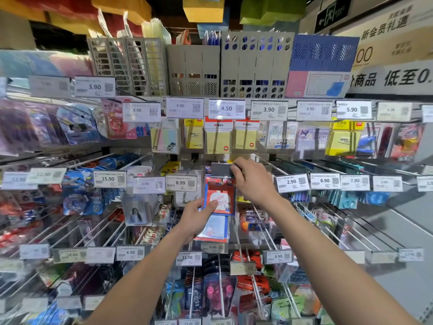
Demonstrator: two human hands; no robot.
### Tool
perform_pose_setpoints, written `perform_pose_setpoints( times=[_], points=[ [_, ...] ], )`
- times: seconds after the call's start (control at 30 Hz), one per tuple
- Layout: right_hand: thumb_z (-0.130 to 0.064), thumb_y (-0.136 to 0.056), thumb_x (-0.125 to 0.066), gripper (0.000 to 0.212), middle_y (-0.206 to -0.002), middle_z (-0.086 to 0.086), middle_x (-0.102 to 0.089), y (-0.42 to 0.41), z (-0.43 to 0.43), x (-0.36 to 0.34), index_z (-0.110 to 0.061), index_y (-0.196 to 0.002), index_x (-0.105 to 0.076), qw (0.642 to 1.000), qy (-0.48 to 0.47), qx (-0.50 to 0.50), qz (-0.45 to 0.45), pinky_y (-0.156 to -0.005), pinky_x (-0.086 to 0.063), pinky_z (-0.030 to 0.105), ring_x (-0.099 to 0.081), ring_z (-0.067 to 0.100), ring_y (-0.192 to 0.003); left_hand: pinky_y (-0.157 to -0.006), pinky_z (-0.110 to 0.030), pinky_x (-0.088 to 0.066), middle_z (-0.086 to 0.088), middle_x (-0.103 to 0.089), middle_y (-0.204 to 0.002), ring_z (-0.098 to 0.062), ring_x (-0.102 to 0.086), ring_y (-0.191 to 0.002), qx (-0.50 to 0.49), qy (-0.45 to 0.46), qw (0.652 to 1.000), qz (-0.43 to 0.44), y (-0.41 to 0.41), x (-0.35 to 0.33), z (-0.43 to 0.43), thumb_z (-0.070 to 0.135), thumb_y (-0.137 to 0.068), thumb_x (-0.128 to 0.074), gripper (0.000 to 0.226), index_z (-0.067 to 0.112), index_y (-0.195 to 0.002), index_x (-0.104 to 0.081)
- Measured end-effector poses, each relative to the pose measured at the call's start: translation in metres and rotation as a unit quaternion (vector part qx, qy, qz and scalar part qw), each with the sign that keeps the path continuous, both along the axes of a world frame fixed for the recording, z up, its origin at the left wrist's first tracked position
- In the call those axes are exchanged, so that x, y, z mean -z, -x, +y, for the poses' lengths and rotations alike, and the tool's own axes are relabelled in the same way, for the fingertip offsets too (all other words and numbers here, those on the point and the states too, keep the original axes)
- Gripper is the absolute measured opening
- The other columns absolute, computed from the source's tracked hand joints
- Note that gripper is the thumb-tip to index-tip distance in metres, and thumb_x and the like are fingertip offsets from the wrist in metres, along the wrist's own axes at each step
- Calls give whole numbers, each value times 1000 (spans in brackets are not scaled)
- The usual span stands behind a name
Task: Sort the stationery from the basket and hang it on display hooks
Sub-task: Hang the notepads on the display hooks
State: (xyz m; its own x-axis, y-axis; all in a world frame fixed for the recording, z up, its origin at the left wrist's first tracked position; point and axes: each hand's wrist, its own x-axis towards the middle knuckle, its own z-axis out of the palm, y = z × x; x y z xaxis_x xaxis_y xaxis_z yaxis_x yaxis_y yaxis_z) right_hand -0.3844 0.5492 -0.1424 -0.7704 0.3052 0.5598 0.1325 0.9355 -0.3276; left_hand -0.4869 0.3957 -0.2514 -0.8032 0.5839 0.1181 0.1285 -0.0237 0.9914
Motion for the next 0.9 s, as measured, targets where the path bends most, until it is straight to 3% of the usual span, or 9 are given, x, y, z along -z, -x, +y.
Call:
perform_pose_setpoints(
  times=[0.1,0.17,0.37,0.5,0.57,0.7,0.77,0.8,0.9],
  points=[
    [-44,-105,-34,26,-96,2,-60,-2,2,0,-30,-105,-56,1000,-1,0,1,-78,-49,48,-55,36,-99,-97,-44,-55,-19,-69,-127,-35,-66,-117,-29,43,998,-42,12,-2,13,54,-89,-74,52,20,-127,-67],
    [-42,-106,-37,25,-96,1,-58,-2,3,1,-28,-106,-57,1000,-7,2,5,-80,-49,48,-54,36,-100,-93,-40,-53,-22,-63,-131,-39,-62,-121,-58,92,993,-41,20,-4,19,56,-91,-71,66,16,-141,-56],
    [-41,-107,-37,23,-91,-4,-50,-2,4,3,-28,-106,-57,1000,-14,-2,15,-83,-49,49,-52,35,-99,-89,-30,-48,-2,-64,-119,-21,-62,-109,-45,127,988,-71,23,-1,17,51,-94,-70,41,21,-118,-57],
    [-42,-106,-37,22,-92,-4,-49,-2,7,5,-31,-105,-56,1000,-6,-8,7,-83,-47,48,-50,34,-100,-58,-28,-36,-4,-58,-74,-18,-47,-61,-11,177,982,-60,21,13,-5,8,-92,-65,6,10,-96,-68],
    [-43,-105,-37,22,-92,-4,-50,-3,5,5,-34,-104,-57,1000,-6,-14,11,-83,-45,45,-50,34,-101,-52,-29,-31,-6,-55,-62,-19,-40,-52,8,196,979,-57,23,23,-18,-2,-90,-59,23,12,-103,-72],
    [-39,-103,-51,21,-108,-1,-57,-17,-4,14,-31,-109,-70,996,-34,-30,73,-78,-33,37,-42,27,-109,-68,-38,-45,-7,-64,-109,-26,-55,-78,87,161,981,-72,21,30,-37,5,-90,-72,65,43,-141,-56],
    [-39,-98,-59,19,-112,-1,-56,-28,-4,23,-32,-110,-72,987,-119,-23,101,-77,-35,37,-41,27,-112,-75,-35,-56,0,-51,-141,-26,-68,-88,119,128,982,-64,15,28,-42,8,-87,-77,88,53,-152,-38],
    [-38,-94,-63,18,-113,1,-55,-33,-2,28,-33,-109,-72,982,-156,-19,104,-76,-36,37,-42,28,-113,-86,-36,-58,6,-41,-152,-22,-69,-106,129,112,984,-59,10,25,-43,10,-85,-81,95,54,-154,-32],
    [-31,-85,-70,18,-107,3,-56,-42,-3,43,-26,-102,-74,972,-216,-32,92,-70,-33,33,-46,28,-106,-109,-48,-50,13,-35,-159,-17,-51,-136,140,83,986,-28,-2,24,-42,20,-77,-90,106,55,-155,-27]
  ],
)
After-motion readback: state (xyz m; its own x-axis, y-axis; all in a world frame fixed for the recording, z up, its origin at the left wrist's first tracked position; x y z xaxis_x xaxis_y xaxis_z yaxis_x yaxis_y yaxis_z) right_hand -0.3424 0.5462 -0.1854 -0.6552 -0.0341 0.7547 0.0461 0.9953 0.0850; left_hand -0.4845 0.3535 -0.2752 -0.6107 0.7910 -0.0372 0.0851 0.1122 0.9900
